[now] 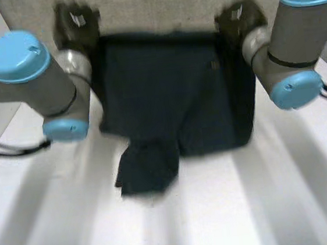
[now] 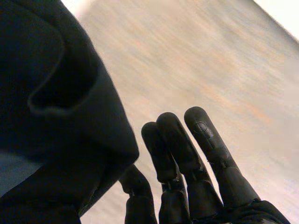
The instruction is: Fold the shorts.
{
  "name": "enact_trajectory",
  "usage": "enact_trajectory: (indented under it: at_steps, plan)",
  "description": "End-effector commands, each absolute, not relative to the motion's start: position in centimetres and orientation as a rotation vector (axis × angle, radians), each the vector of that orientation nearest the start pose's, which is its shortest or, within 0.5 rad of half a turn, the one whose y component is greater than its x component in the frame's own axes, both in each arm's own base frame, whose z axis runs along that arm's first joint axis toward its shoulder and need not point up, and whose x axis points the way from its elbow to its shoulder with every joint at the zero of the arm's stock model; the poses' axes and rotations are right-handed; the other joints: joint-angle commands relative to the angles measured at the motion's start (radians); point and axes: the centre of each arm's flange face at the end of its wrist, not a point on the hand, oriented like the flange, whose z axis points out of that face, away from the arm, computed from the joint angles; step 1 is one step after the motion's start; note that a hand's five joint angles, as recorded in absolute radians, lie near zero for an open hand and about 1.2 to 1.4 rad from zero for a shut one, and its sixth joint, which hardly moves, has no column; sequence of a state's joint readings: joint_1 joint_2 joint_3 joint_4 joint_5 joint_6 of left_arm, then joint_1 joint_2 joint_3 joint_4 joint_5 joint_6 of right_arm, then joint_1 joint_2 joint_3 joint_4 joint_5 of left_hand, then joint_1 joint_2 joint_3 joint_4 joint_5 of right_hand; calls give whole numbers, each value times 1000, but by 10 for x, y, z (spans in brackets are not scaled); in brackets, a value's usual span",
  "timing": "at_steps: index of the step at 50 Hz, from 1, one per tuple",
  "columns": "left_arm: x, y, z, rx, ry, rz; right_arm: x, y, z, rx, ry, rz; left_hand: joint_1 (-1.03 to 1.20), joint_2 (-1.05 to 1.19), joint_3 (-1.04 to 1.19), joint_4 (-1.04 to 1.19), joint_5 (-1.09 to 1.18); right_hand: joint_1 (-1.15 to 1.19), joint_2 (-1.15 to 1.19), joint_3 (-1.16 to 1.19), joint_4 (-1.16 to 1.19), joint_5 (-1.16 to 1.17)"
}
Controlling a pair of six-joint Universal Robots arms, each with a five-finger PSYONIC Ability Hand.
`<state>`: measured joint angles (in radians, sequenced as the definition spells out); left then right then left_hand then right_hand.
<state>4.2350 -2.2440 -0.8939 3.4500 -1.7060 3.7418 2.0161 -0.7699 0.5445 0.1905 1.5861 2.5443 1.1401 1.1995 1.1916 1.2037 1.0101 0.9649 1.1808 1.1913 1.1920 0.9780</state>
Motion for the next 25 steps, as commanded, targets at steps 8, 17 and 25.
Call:
enact_trajectory:
  at_steps: [8, 17, 25]
  plan:
    - [-311, -351, 420, 303, 854, -3006, 326, -370, 399, -663, 1097, -2923, 256, 197, 205, 193, 212, 431, 215, 205, 204, 244]
    - [-312, -359, 339, 484, 1249, -2838, 333, -382, 320, -906, 1509, -2641, 256, 197, 205, 193, 212, 431, 215, 205, 204, 244]
    - [-321, -352, 200, 771, 1734, -2478, 332, -379, 194, -1164, 1992, -2168, 256, 197, 205, 193, 212, 431, 215, 205, 204, 244]
